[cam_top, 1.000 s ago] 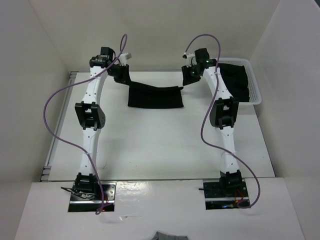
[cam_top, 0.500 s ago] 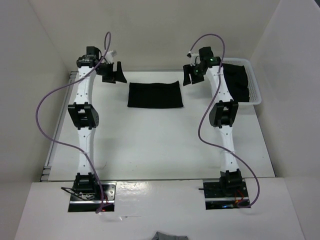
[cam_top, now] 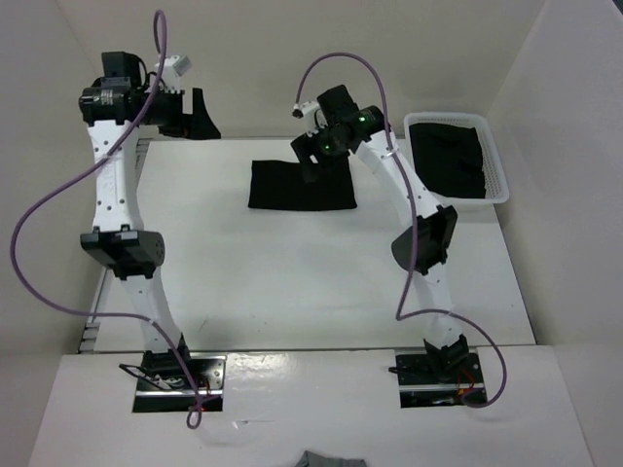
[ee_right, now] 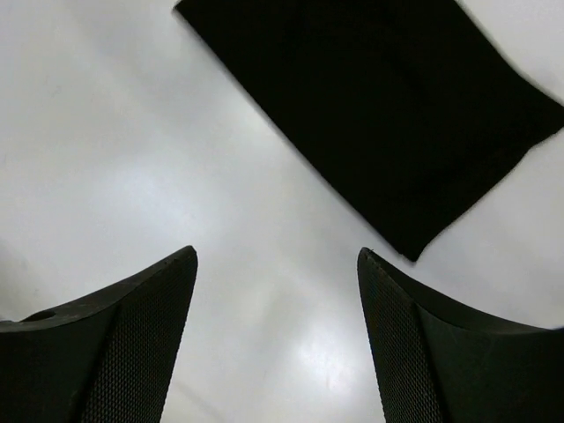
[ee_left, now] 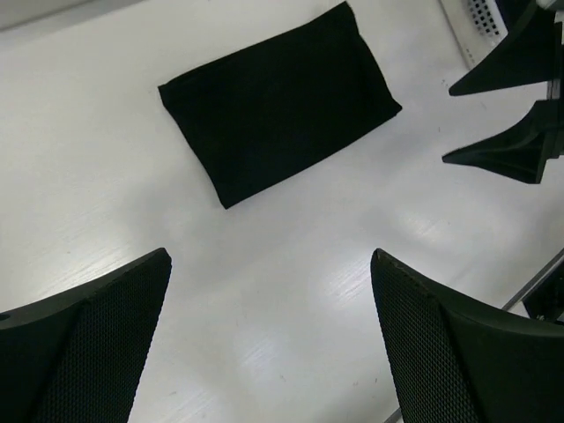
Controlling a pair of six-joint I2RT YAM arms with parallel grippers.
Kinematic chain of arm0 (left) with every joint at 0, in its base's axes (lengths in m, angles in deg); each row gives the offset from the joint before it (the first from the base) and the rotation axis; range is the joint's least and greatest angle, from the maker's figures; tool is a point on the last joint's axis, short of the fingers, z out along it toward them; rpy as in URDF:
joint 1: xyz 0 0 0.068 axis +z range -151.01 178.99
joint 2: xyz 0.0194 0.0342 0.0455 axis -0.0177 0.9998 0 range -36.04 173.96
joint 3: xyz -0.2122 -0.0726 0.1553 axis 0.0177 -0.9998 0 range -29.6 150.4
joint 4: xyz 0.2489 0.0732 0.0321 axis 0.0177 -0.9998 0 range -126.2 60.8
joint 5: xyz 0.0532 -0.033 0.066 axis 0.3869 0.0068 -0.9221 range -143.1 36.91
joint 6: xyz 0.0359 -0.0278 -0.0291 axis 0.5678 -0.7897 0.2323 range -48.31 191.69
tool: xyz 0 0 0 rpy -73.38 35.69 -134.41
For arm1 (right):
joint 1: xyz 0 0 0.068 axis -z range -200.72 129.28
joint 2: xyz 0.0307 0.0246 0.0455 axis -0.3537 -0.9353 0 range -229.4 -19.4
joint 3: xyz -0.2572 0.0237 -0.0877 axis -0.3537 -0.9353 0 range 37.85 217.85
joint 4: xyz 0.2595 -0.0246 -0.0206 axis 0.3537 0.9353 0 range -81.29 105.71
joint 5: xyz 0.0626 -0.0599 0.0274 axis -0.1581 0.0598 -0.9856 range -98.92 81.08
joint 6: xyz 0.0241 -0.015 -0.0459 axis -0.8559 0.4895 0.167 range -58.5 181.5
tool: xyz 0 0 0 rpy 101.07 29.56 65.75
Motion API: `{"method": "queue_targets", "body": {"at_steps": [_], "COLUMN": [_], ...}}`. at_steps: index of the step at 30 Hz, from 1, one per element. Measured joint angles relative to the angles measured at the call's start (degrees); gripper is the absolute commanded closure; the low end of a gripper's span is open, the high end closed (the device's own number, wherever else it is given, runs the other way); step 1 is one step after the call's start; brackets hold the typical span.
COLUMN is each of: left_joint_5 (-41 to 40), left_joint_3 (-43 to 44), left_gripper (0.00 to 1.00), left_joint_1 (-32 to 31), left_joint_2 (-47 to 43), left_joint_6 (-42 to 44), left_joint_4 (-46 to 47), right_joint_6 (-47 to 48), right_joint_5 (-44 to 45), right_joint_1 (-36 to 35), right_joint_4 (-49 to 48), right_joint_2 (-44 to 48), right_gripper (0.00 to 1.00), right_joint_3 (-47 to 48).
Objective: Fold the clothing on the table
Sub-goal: Fold the skirt
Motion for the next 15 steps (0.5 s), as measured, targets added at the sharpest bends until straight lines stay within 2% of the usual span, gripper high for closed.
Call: {"method": "queue_targets", "body": {"at_steps": [3,6,9,11,15], "left_joint_5": [-2.43,-9.31,-14.45,-15.85,-18.16], "left_joint_3": [-9.44,-32.15,-53.81,-60.89,-66.55], "left_gripper": [0.00,0.00,0.00,0.00,0.00], "left_joint_1": [-0.76,-3.78,-7.91,-8.68,-8.79], "left_joint_2": [-11.52,-29.38,-43.80,-47.04,-38.34], "left_joint_6": [0.85,0.66,-0.20,-1.11,-3.69], "left_joint_4": [3.34,13.42,23.52,25.59,33.00], "right_joint_6": [-0.61,-0.74,-1.31,-1.92,-3.32], "right_joint_5": [5.84,12.46,14.43,14.38,16.79], "right_joint_1": [-4.07,-8.20,-8.92,-5.11,1.84], "right_joint_4": [-4.35,-13.62,-19.54,-23.43,-30.49], "right_joint_2": [12.90,28.81,39.32,41.75,38.03], "right_gripper": [0.15,0.14,0.15,0.15,0.15], "right_joint_3": [-15.58,-36.68,-50.66,-56.22,-63.06]}}
